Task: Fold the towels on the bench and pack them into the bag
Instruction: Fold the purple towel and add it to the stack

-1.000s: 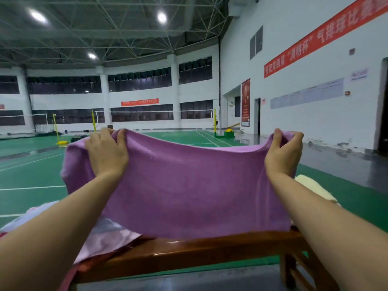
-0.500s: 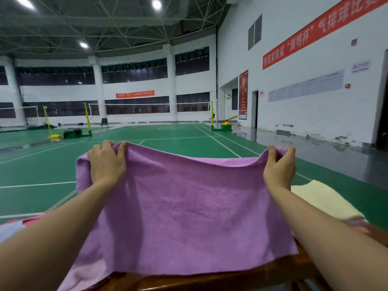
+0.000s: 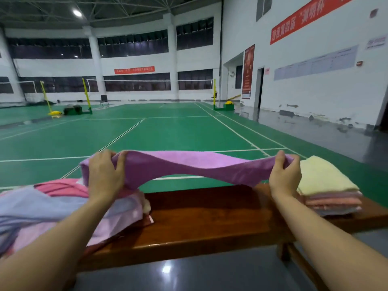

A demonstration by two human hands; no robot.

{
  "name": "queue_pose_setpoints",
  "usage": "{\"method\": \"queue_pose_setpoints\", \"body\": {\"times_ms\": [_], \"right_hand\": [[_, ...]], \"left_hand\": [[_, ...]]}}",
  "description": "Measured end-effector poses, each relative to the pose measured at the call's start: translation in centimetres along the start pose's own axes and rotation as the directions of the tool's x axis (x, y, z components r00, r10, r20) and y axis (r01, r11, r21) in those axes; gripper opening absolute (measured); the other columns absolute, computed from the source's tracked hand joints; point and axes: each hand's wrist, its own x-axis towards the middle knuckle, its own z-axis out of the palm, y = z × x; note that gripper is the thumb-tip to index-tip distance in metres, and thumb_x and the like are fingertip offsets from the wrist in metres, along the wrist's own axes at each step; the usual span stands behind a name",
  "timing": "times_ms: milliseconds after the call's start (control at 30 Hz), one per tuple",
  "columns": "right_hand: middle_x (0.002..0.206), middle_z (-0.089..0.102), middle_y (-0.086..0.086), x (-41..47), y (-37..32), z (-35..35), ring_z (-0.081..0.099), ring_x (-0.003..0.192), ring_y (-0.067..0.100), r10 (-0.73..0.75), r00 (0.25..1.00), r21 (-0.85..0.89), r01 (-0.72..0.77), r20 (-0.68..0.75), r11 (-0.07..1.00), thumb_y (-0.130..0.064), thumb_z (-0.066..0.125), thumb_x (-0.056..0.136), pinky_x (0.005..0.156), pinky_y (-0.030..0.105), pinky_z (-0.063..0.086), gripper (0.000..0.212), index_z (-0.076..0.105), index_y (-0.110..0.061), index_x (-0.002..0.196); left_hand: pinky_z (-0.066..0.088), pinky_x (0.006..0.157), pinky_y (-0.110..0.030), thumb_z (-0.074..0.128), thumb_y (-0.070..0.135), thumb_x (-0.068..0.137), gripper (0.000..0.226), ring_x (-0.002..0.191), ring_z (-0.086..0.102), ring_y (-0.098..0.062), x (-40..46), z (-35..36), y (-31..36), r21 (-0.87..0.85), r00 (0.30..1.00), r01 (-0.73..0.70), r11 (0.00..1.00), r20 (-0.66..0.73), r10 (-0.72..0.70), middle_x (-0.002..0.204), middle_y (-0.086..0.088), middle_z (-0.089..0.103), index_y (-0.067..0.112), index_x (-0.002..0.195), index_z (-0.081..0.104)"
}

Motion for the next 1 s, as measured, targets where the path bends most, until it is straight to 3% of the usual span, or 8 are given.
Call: {"method": "queue_pose_setpoints", "body": {"times_ms": [133,267,367,467,600,733,900,1000], "right_hand": [[0.099,0.062,0.01,-4.7,4.9,-3.7,0.057,0.093,0.029,0.142,0.99,-0.046,-0.141,0.015,0.989,-0.037,0.049,0.105,0.08,0.032,0.038,0.028,0.056,-0.01,0.1],[0.107,0.068,0.026,-6.5,8.1,-6.8,0.061,0.1,0.042,0.215,0.977,-0.212,-0.208,0.01,0.955,-0.038,0.047,0.105,0.082,0.039,0.041,0.045,0.065,0.002,0.1],[0.093,0.068,0.029,-7.2,9.3,-8.0,0.059,0.084,0.042,0.226,0.974,-0.329,-0.203,0.032,0.922,-0.044,0.042,0.105,0.076,0.043,0.044,0.058,0.064,0.003,0.08],[0.073,0.061,0.022,-7.6,9.3,-8.7,0.052,0.071,0.038,0.218,0.973,-0.362,-0.177,0.074,0.915,-0.048,0.041,0.104,0.066,0.039,0.037,0.065,0.053,0.0,0.062],[0.062,0.057,0.014,-7.7,9.5,-9.3,0.053,0.065,0.036,0.22,0.967,-0.4,-0.153,0.127,0.904,-0.056,0.045,0.1,0.06,0.036,0.036,0.067,0.047,-0.008,0.054],[0.057,0.054,0.009,-7.7,9.5,-10.0,0.052,0.057,0.025,0.208,0.954,-0.476,-0.082,0.217,0.876,-0.058,0.049,0.098,0.052,0.029,0.034,0.065,0.049,-0.009,0.055],[0.062,0.058,0.009,-7.3,9.4,-11.3,0.051,0.058,0.021,0.174,0.944,-0.581,0.021,0.279,0.814,-0.06,0.042,0.099,0.051,0.026,0.028,0.068,0.057,-0.006,0.06],[0.075,0.068,0.011,-6.8,10.2,-11.6,0.061,0.067,0.026,0.179,0.945,-0.609,0.025,0.272,0.793,-0.071,0.033,0.095,0.053,0.024,0.033,0.078,0.067,-0.005,0.072]], "left_hand": [[0.037,0.077,-0.048,0.064,0.026,0.097,0.03,0.081,0.048,-0.033,-8.2,-0.1,-3.9,0.048,0.984,-0.084,0.995,0.164,0.076,0.077,-0.01,0.051,0.015,0.073,0.049],[0.042,0.081,-0.049,0.067,0.026,0.096,0.037,0.084,0.047,-0.031,-12.5,-1.2,-5.7,0.115,0.956,-0.102,0.988,0.284,0.066,0.075,-0.004,0.047,0.02,0.065,0.047],[0.046,0.074,-0.047,0.067,0.032,0.095,0.046,0.071,0.047,-0.029,-13.8,-1.8,-6.5,0.213,0.927,-0.116,0.97,0.374,0.029,0.066,-0.002,0.045,0.024,0.055,0.046],[0.046,0.07,-0.04,0.056,0.048,0.098,0.057,0.066,0.056,-0.03,-14.3,-1.9,-6.5,0.387,0.873,-0.135,0.912,0.482,-0.075,0.063,-0.008,0.061,0.018,0.05,0.047],[0.047,0.072,-0.035,0.037,0.067,0.097,0.067,0.072,0.059,-0.026,-14.8,-2.2,-4.8,0.5,0.823,-0.086,0.862,0.523,-0.221,0.074,-0.005,0.065,0.015,0.06,0.057],[0.052,0.076,-0.037,0.037,0.079,0.09,0.072,0.077,0.064,-0.03,-14.5,-3.0,-4.0,0.501,0.784,0.055,0.864,0.514,-0.349,0.082,-0.012,0.069,0.013,0.07,0.06],[0.047,0.075,-0.037,0.041,0.078,0.09,0.068,0.083,0.061,-0.032,-15.3,-4.0,-2.8,0.558,0.747,0.074,0.827,0.518,-0.416,0.095,-0.017,0.068,0.013,0.075,0.053],[0.048,0.077,-0.037,0.038,0.081,0.088,0.071,0.094,0.064,-0.034,-15.7,-4.2,-2.5,0.582,0.726,0.043,0.812,0.54,-0.426,0.105,-0.016,0.069,0.013,0.087,0.058]]}}
